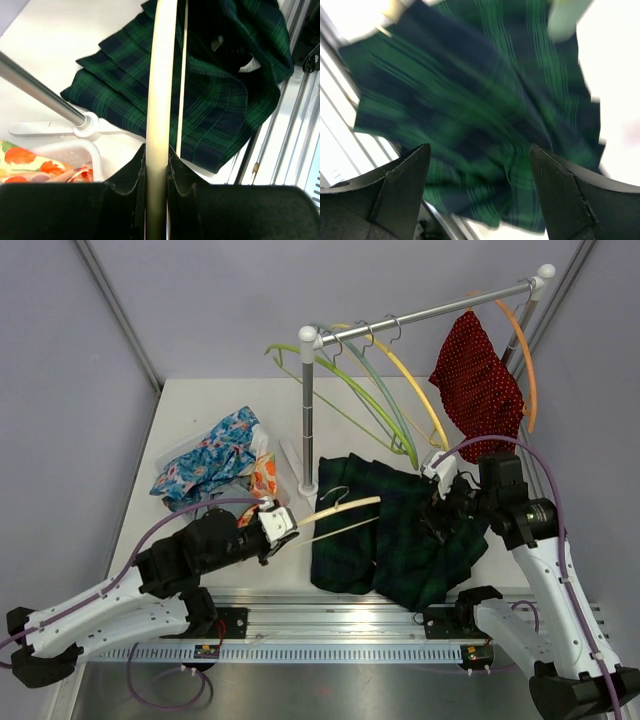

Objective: Remove the skirt from the hanger

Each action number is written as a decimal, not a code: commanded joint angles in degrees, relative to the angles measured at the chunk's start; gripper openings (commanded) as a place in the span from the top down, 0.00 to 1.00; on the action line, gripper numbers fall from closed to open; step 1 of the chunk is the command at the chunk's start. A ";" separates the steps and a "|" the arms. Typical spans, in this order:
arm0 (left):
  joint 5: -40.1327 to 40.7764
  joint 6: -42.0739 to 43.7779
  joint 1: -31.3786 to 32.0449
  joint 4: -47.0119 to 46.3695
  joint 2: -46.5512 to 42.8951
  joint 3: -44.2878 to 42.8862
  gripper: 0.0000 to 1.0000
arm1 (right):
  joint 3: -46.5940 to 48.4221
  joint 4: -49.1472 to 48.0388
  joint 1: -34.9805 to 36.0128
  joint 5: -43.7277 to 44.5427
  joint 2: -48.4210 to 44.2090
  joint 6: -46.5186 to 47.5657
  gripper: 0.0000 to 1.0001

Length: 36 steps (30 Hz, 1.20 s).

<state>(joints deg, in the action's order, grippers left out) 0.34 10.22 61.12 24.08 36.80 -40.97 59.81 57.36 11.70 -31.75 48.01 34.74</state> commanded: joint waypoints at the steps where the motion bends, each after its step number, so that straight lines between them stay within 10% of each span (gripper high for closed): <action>1: 2.47 -1.87 -0.04 -1.23 -4.09 -1.47 1.00 | -4.34 -4.87 -0.37 8.08 -0.20 3.04 0.13; 19: 6.43 3.58 -0.04 15.11 -12.01 -10.00 1.00 | -10.51 -15.53 -9.33 5.65 8.59 8.15 0.24; 36: -1.73 9.38 -0.04 21.55 -9.65 -17.92 1.00 | 5.03 22.77 -11.00 -17.90 0.86 35.92 0.21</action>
<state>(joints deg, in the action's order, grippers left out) 3.25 17.87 61.12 49.58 23.33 -58.50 58.89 69.38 0.73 -43.20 49.43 64.14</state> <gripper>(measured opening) 0.152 0.787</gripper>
